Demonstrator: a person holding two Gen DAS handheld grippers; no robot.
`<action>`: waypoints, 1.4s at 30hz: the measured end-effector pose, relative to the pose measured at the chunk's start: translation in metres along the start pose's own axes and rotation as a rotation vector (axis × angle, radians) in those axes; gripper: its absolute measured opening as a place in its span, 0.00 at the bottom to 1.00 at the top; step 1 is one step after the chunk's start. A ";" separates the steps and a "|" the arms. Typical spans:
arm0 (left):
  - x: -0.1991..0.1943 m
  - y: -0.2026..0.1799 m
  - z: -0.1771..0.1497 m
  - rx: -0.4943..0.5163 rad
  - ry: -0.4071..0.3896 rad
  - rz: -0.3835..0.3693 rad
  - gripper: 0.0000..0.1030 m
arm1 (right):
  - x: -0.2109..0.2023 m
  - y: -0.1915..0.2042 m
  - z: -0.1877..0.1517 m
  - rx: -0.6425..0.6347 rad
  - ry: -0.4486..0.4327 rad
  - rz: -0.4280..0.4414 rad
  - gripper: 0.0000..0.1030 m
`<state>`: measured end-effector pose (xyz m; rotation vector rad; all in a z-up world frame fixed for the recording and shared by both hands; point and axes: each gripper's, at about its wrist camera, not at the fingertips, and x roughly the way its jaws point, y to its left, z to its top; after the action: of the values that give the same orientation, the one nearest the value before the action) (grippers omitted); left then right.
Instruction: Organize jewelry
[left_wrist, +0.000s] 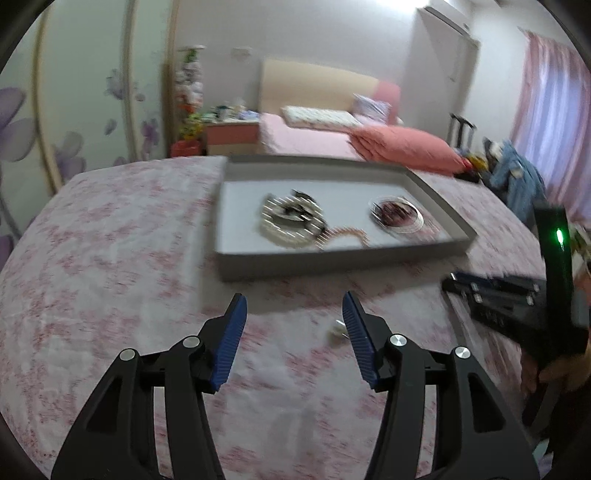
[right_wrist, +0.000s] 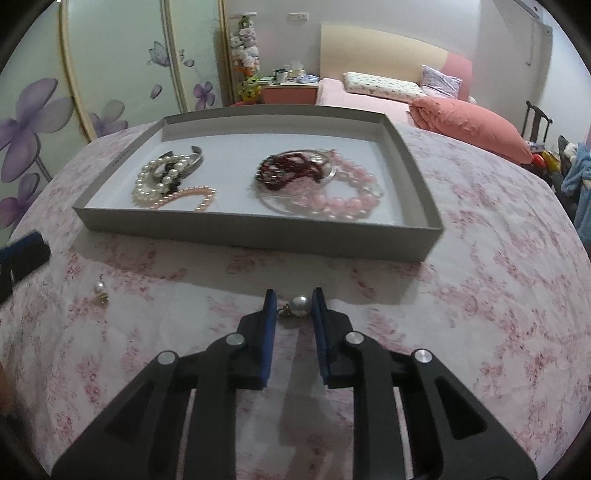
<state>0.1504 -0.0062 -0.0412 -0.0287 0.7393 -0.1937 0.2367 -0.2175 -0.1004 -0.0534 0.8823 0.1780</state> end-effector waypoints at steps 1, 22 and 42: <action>0.003 -0.006 -0.002 0.017 0.014 -0.011 0.54 | 0.000 -0.002 0.000 0.004 0.000 0.002 0.19; 0.043 -0.017 -0.008 0.051 0.148 0.078 0.16 | -0.001 0.010 -0.002 -0.032 0.002 0.030 0.19; 0.041 -0.007 -0.008 0.039 0.149 0.083 0.17 | 0.000 0.012 -0.003 -0.036 0.002 0.032 0.20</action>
<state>0.1735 -0.0202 -0.0732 0.0543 0.8831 -0.1323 0.2319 -0.2056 -0.1019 -0.0732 0.8827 0.2238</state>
